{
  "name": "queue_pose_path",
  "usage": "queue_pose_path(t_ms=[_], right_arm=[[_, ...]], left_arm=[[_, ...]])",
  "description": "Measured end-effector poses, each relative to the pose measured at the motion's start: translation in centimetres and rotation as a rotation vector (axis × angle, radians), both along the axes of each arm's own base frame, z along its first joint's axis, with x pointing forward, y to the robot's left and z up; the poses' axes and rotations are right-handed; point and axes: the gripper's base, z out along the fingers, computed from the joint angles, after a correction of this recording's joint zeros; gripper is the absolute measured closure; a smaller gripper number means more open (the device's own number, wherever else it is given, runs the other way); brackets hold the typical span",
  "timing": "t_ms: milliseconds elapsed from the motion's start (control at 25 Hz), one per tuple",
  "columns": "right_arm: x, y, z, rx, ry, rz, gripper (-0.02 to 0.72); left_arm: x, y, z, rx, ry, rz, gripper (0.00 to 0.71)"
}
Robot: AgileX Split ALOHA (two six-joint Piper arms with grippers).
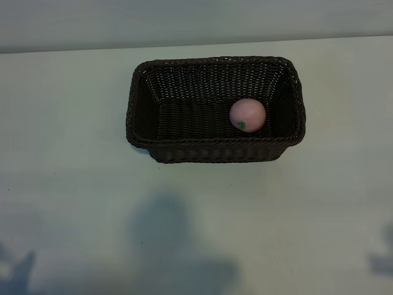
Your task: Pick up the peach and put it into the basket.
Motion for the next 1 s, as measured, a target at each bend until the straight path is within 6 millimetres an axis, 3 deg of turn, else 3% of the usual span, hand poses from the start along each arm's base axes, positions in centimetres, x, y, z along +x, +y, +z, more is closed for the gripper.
queue_pose_path(t_ms=[320,1000], right_arm=[[1.8,-0.3,-3.4,0.031,0.120,-0.007,0.164],[1.9,-0.7,-4.0,0.012,0.148,-0.030,0.163]], left_arm=[[0.0,0.0,0.0,-0.001,0.000,0.001,0.117],[0.0,0.0,0.0,-0.001,0.000,0.001,0.117]])
